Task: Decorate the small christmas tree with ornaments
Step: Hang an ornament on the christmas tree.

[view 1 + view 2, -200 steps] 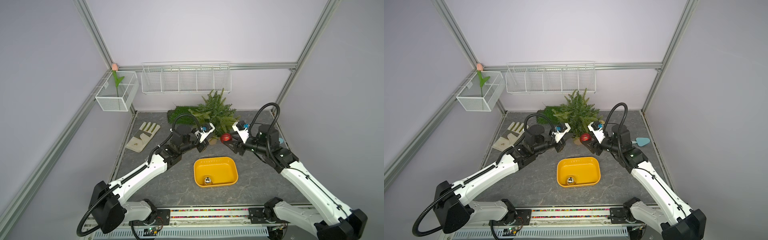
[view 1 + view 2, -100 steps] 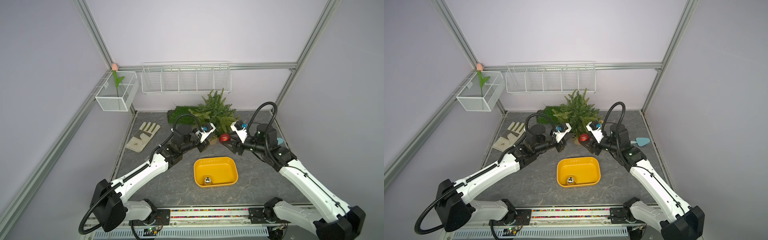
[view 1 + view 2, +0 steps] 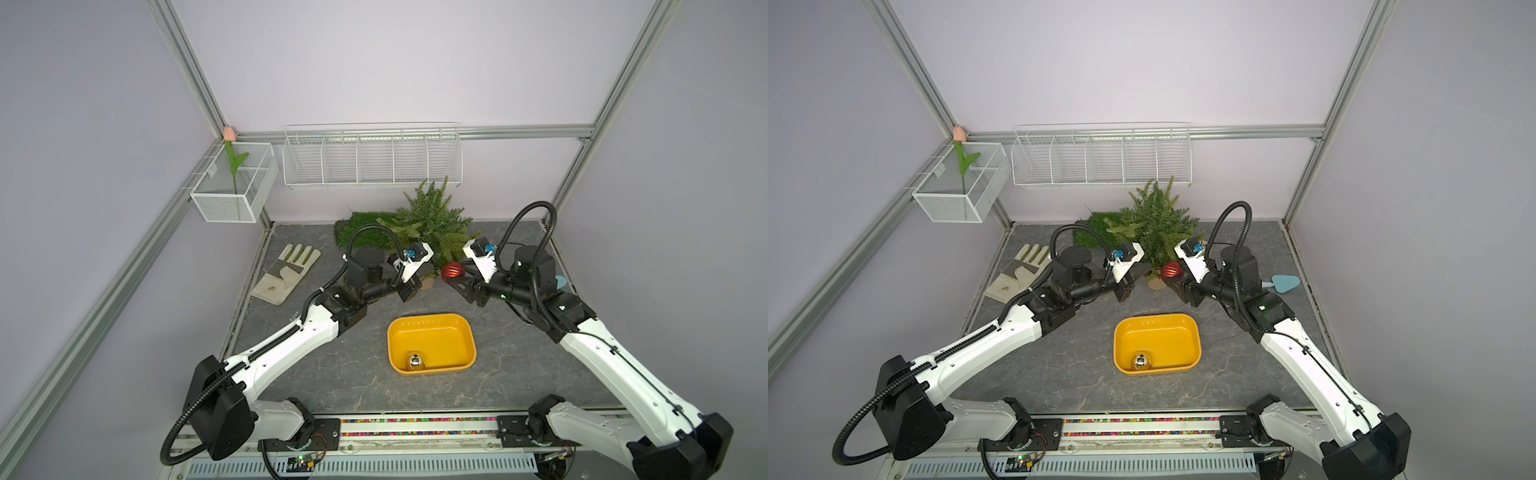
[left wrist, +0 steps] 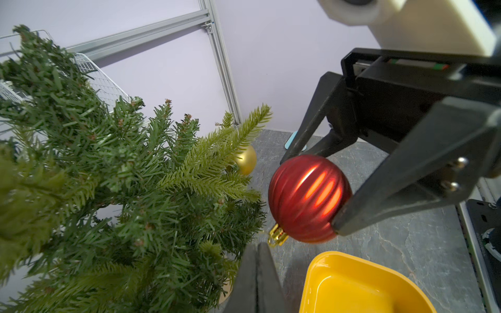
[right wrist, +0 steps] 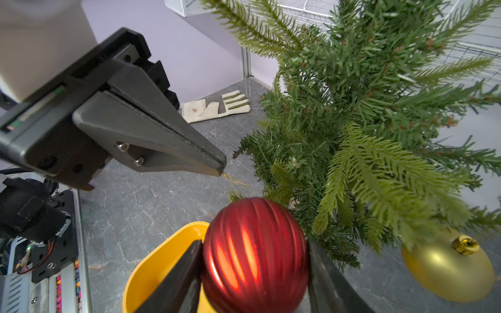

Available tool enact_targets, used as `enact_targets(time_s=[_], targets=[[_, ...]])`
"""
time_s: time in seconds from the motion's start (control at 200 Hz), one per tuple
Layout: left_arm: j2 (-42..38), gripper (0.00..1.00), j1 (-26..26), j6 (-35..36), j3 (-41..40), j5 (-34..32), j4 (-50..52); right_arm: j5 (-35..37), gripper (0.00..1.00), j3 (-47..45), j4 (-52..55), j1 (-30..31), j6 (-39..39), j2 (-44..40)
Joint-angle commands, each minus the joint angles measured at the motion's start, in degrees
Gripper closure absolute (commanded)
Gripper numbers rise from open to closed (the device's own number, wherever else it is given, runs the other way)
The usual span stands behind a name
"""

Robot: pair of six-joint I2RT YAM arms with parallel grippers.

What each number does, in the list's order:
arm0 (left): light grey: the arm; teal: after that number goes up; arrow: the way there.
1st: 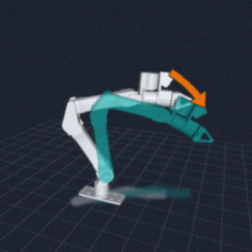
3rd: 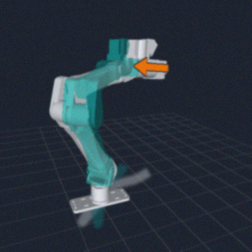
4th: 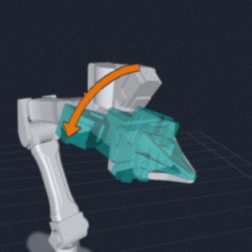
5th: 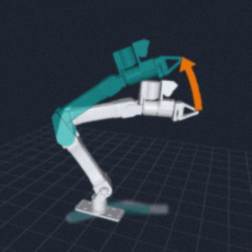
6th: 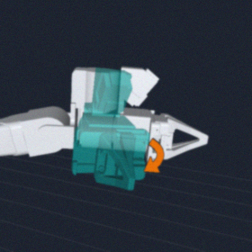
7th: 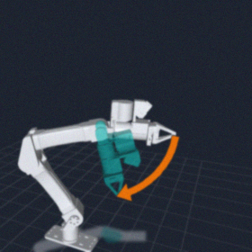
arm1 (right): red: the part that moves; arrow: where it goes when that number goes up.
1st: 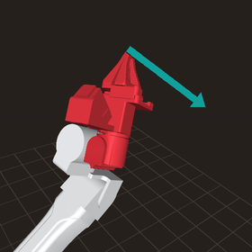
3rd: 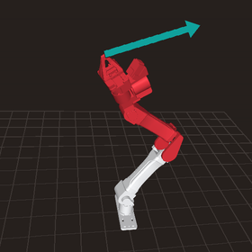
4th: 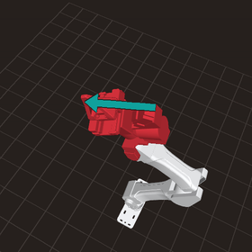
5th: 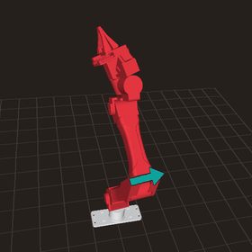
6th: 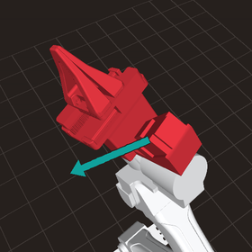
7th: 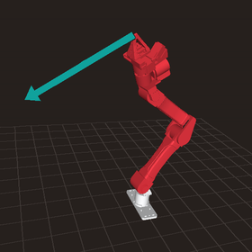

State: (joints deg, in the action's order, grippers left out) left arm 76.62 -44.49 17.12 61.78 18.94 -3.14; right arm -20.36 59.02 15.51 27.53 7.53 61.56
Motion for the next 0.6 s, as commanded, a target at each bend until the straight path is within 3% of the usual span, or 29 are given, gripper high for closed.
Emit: enact_targets(time_s=[0.0,0.595], targets=[[0.81,1.0,0.28,-0.35,1.99,0.45,-0.6,1.4,0.89,1.2,0.93,0.31,0.47,0.13],[-1.13,1.0,0.28,-0.93,-1.83,-0.9,-0.22,-2.57,0.89,0.83,1.89,0.27,0.64,0.4]])
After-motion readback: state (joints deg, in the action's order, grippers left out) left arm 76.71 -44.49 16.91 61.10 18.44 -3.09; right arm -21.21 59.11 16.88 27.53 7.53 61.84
